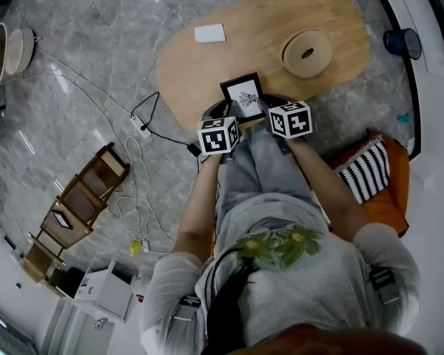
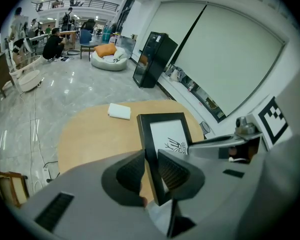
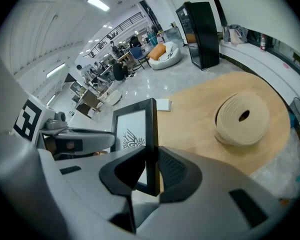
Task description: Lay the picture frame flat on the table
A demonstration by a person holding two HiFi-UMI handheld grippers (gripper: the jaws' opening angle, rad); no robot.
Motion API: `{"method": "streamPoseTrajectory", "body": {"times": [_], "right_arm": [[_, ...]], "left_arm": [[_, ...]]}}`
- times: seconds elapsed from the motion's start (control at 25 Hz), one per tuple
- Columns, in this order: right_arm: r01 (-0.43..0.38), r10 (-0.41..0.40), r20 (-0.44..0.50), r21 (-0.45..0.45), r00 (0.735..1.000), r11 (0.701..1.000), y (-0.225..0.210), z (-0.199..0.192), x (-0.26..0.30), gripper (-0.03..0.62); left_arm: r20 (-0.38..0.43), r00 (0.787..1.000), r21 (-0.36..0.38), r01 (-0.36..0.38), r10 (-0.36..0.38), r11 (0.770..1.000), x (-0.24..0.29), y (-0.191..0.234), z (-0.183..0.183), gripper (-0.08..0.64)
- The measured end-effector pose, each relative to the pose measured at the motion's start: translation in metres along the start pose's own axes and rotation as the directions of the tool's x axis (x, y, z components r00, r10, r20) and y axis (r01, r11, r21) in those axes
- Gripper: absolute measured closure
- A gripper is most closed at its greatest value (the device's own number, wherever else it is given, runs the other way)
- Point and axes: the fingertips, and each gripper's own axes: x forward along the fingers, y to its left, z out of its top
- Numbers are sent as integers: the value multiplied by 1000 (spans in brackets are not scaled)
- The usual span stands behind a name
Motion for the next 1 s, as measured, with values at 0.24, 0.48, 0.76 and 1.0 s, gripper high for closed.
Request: {"method": "streamPoseTrajectory", "body": {"times": [0.24, 0.48, 0.76, 1.0], "right_arm": [[-1, 1, -28, 10, 1000, 1000, -9, -3, 17, 506], [-4, 5, -50, 16, 999, 1000, -20, -4, 38, 506], [-3, 4, -74, 13, 997, 1000, -31, -5, 60, 506], [-6, 6, -90, 3, 996, 1000, -39, -7, 75, 506]], "left_arm": [[-20, 1000, -17, -3, 3, 1000, 18, 9, -5, 471], [-38, 999, -28, -7, 5, 1000, 39, 20, -8, 471], [-60, 998, -40, -17, 15, 999, 60, 32, -11, 471], [-88, 996, -58, -24, 19, 998, 75, 40, -16, 472]]}}
